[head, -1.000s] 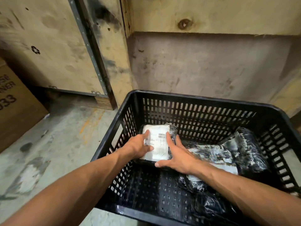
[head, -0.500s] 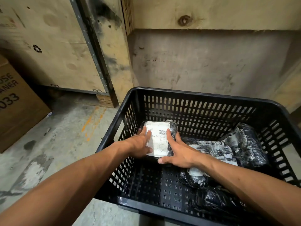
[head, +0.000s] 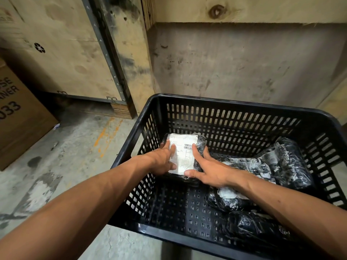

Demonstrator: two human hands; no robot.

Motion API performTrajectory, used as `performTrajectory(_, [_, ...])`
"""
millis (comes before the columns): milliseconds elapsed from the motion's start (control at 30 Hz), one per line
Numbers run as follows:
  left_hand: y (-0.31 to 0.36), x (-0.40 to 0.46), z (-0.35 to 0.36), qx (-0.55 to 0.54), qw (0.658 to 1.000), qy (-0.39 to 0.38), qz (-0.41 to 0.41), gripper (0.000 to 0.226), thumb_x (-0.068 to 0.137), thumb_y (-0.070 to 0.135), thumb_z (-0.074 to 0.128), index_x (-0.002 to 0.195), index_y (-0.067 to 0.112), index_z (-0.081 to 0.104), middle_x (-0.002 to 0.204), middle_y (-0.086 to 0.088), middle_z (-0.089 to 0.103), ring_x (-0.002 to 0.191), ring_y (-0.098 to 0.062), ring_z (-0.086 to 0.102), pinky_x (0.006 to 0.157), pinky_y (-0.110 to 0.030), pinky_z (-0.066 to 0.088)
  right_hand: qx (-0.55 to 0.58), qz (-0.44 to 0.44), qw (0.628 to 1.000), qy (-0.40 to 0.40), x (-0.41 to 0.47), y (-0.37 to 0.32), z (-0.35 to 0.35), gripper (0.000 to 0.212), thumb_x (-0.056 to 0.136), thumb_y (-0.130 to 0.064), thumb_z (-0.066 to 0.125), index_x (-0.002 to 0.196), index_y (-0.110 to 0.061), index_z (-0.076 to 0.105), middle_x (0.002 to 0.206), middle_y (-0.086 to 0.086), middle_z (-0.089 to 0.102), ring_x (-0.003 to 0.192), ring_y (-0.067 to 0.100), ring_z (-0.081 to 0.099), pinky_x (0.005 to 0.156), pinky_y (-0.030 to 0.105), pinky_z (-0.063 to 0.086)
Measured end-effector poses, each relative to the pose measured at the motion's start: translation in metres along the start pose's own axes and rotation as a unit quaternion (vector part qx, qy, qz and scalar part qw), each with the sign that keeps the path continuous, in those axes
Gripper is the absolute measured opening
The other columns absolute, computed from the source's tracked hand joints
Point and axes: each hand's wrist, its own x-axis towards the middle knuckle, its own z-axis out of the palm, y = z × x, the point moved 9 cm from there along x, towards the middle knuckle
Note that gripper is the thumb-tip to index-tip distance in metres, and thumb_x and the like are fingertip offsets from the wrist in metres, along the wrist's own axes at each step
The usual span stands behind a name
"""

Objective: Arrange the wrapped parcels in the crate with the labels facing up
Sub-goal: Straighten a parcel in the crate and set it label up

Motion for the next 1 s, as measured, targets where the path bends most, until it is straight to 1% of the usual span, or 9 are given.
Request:
performTrajectory(67, [0.001, -0.002, -0.002, -0.003, 1.000, 0.003, 0.002, 0.083, 0.104, 0.028, 0.054, 0.161, 0.020, -0.004, 0.166, -0.001, -0.025, 0.156, -0.024, -0.006, 0.124, -0.038, 0.002, 0.004, 0.003, 1.000, 0.002, 0.000, 0.000, -0.001, 0.103, 0.095, -0.076, 0.040, 0.149, -0.042, -0.041, 0.150, 0.010, -0.046, 0.139, 0.032, 0.053, 0.112, 0.027, 0.037])
performTrajectory(233, [0.002, -0.005, -0.006, -0.007, 1.000, 0.015, 0.001, 0.083, 0.103, 0.028, 0.056, 0.162, 0.021, -0.001, 0.167, 0.000, -0.021, 0.156, -0.024, -0.001, 0.125, -0.038, 0.004, 0.018, 0.011, 1.000, 0.004, 0.000, 0.001, -0.003, 0.102, 0.095, -0.074, 0.041, 0.150, -0.044, -0.040, 0.151, 0.007, -0.045, 0.142, 0.031, 0.050, 0.105, 0.021, 0.032])
performTrajectory(400, [0.002, -0.004, -0.005, -0.020, 1.000, 0.012, 0.000, 0.083, 0.102, 0.027, 0.057, 0.162, 0.020, 0.000, 0.167, 0.001, -0.021, 0.156, -0.024, -0.001, 0.125, -0.038, 0.005, 0.018, 0.020, 1.000, -0.004, 0.002, 0.005, -0.001, 0.103, 0.095, -0.075, 0.041, 0.149, -0.045, -0.040, 0.153, 0.008, -0.045, 0.132, 0.027, 0.060, 0.096, 0.019, 0.042])
performTrajectory(467, [0.003, -0.005, -0.005, -0.032, 0.999, 0.012, 0.005, 0.083, 0.102, 0.025, 0.057, 0.162, 0.020, 0.000, 0.167, 0.001, -0.022, 0.156, -0.024, -0.002, 0.125, -0.038, 0.004, 0.016, 0.016, 1.000, -0.003, 0.001, 0.003, -0.001, 0.103, 0.094, -0.076, 0.042, 0.149, -0.046, -0.040, 0.154, 0.008, -0.044, 0.137, 0.029, 0.055, 0.103, 0.023, 0.041])
performTrajectory(633, [0.006, -0.013, -0.006, -0.055, 0.997, 0.040, 0.027, 0.083, 0.100, 0.022, 0.060, 0.162, 0.016, 0.006, 0.169, -0.002, -0.016, 0.156, -0.025, 0.000, 0.124, -0.037, 0.005, -0.008, 0.031, 0.999, -0.001, -0.009, -0.004, -0.010, 0.104, 0.093, -0.074, 0.048, 0.155, -0.045, -0.031, 0.165, 0.009, -0.033, 0.155, 0.033, 0.027, 0.123, 0.039, 0.028])
performTrajectory(700, [0.009, -0.017, -0.010, -0.051, 0.995, 0.078, 0.039, 0.079, 0.098, 0.021, 0.062, 0.161, 0.015, 0.016, 0.170, -0.007, -0.001, 0.155, -0.028, 0.011, 0.124, -0.036, 0.011, -0.032, 0.012, 0.999, 0.009, -0.017, -0.007, -0.024, 0.104, 0.094, -0.071, 0.052, 0.160, -0.040, -0.021, 0.171, 0.009, -0.017, 0.159, 0.030, 0.012, 0.127, 0.042, 0.013])
performTrajectory(767, [0.018, -0.021, -0.014, -0.053, 0.990, 0.114, 0.063, 0.076, 0.096, 0.022, 0.065, 0.160, 0.015, 0.024, 0.169, -0.008, 0.014, 0.153, -0.029, 0.021, 0.124, -0.037, 0.015, -0.057, -0.024, 0.998, 0.032, -0.032, -0.010, -0.045, 0.096, 0.096, -0.064, 0.055, 0.165, -0.034, -0.004, 0.174, 0.007, 0.003, 0.159, 0.026, 0.012, 0.120, 0.035, 0.005])
performTrajectory(900, [0.055, -0.026, -0.015, -0.034, 0.977, 0.150, 0.145, 0.068, 0.095, 0.032, 0.068, 0.154, 0.017, 0.038, 0.162, -0.007, 0.033, 0.147, -0.026, 0.033, 0.123, -0.039, 0.025, -0.093, -0.040, 0.992, 0.072, -0.071, 0.008, -0.084, 0.071, 0.097, -0.051, 0.062, 0.160, -0.034, 0.033, 0.167, -0.002, 0.034, 0.152, 0.022, 0.034, 0.117, 0.033, 0.020])
performTrajectory(1000, [0.095, -0.027, 0.002, 0.010, 0.968, 0.124, 0.217, 0.071, 0.094, 0.039, 0.067, 0.155, 0.020, 0.037, 0.164, -0.005, 0.029, 0.148, -0.025, 0.031, 0.122, -0.037, 0.022, -0.133, -0.001, 0.987, 0.087, -0.096, 0.039, -0.101, 0.066, 0.095, -0.051, 0.068, 0.154, -0.032, 0.047, 0.160, -0.001, 0.047, 0.145, 0.021, 0.044, 0.120, 0.038, 0.030])
